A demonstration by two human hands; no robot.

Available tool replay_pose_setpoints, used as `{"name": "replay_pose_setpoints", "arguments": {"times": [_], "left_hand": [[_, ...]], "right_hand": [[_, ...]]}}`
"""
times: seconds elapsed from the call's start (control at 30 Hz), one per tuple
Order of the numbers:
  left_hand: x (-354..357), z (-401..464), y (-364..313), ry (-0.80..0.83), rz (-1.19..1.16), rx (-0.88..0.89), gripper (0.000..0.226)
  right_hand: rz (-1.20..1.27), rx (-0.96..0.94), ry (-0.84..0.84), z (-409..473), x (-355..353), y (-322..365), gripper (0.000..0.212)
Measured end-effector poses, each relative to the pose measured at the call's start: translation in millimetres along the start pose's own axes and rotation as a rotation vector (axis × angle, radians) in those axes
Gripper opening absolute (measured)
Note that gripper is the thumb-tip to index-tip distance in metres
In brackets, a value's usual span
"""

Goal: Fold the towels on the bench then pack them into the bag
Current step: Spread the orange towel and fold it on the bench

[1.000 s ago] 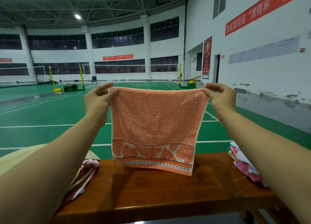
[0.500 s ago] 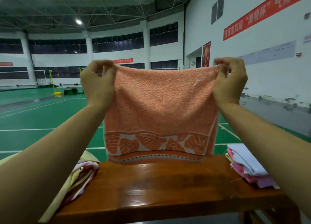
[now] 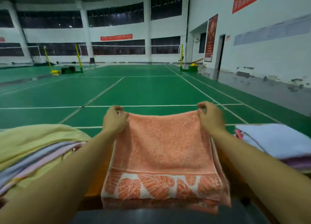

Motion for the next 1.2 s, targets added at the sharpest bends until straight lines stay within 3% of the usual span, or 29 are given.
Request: {"name": "replay_pose_setpoints", "arguments": {"times": [0.1,0.17,0.23,0.27,0.37,0.73,0.83,0.93,1.03,1.13,1.2], "left_hand": [[46,-9,45,0.261,0.359,-0.139,0.064],[54,-23,45,0.251,0.645,-0.059,0.071],[69,-42,30,0.258,0.675,0.138,0.071],[81,-55,26,0.341,0.672,0.208,0.072],[121,-91,51,0.675,0.786,0.164,0.081],[133,-75,53,0.602,0.865,0.271,0.082],[123,-97,24,0.46,0.821,0.264,0.077],[128,-127,16,0.538,0.842,0.175,0.086],[125,-124,29,0.544,0.871,0.122,0.085],[90,-87,46,0.361,0.831,0.023,0.08],[63,-63,59,0.329,0.914,-0.014,0.08]], "right_hand": [[-0.177,0.157,0.337,-25,53,-45,0.047],[-0.22,0.155,0.388,-41,65,-49,0.048],[-0.19,0.07,0.488,-61,75,-40,0.049],[-0.229,0.011,0.596,-75,82,-35,0.053],[-0.452,-0.11,0.852,-113,98,-39,0.066],[-0.577,-0.047,0.792,-106,102,-46,0.071],[-0.577,-0.185,0.718,-92,102,-26,0.069],[-0.403,-0.26,0.804,-93,113,-11,0.06],[-0.431,-0.163,0.877,-102,115,-21,0.064],[-0.523,-0.026,0.652,-102,88,-29,0.077],[-0.651,0.109,0.568,-102,63,-36,0.094]]}}
Point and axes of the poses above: each hand's wrist, its own z-axis towards the middle knuckle, its own x-axis out of the palm, y = z × x, the point moved 7 cm from there along z, towards the middle knuckle, and after that the axes turned 3 degrees about -y, right-handed, at the moved point
